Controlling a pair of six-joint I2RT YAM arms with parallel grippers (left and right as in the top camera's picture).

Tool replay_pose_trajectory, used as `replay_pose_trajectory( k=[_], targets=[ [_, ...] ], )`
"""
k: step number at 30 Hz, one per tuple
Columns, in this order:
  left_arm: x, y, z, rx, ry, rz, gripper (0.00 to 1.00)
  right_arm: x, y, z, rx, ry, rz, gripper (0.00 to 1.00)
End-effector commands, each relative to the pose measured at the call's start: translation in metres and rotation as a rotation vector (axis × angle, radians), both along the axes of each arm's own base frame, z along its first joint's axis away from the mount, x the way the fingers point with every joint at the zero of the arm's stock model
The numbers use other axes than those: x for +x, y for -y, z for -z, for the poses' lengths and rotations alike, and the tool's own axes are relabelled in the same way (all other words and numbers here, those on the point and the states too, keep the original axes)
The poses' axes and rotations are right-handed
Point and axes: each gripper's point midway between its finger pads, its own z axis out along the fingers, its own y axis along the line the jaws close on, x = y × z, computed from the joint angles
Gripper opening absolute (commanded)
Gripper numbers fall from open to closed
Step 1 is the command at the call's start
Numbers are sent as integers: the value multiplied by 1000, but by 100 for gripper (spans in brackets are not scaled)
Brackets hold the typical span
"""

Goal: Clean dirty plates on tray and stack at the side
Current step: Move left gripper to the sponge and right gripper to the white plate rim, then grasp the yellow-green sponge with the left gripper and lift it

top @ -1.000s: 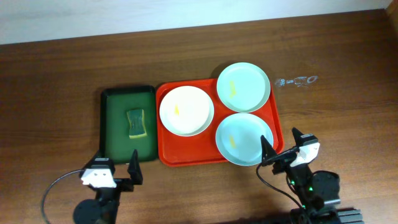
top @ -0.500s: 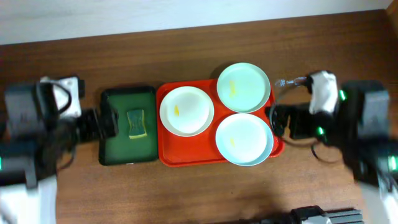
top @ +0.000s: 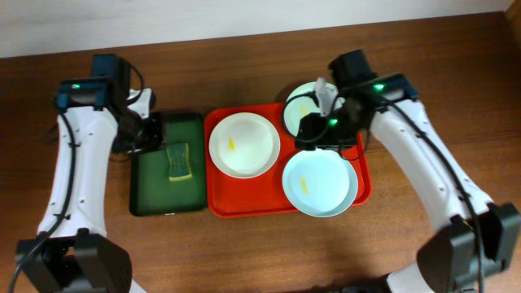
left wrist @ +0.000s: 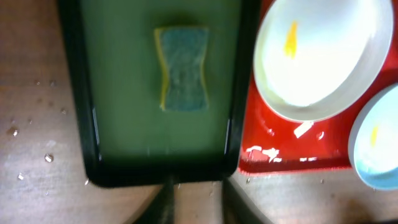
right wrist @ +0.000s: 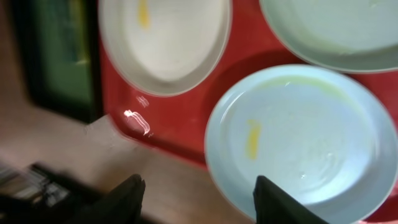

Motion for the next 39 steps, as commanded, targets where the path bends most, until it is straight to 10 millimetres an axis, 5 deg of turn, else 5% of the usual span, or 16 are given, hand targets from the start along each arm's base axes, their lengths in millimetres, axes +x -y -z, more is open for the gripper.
replay_pose_trajectory(
  k=[1,9,16,19,30,32,39],
  targets=[
    [-1,9,24,52,-21,19,56,15,-8,35,-114,-18,-7,58],
    [20,9,50,56,5,-11,55,63,-31,119,-112,-22,-10,44],
    [30,8,70,72,-12,-13,55,89,-40,128,-76,47,38,31],
    [31,8,77,73,-25,-12,55,88,-44,128,-70,40,59,24],
    [32,8,79,74,-27,-12,55,79,-40,158,-156,65,90,24],
    [32,8,79,74,-26,-12,55,76,-39,162,-157,59,89,5],
    [30,8,90,76,-60,-11,54,51,-45,152,-103,-54,103,4]
  ],
)
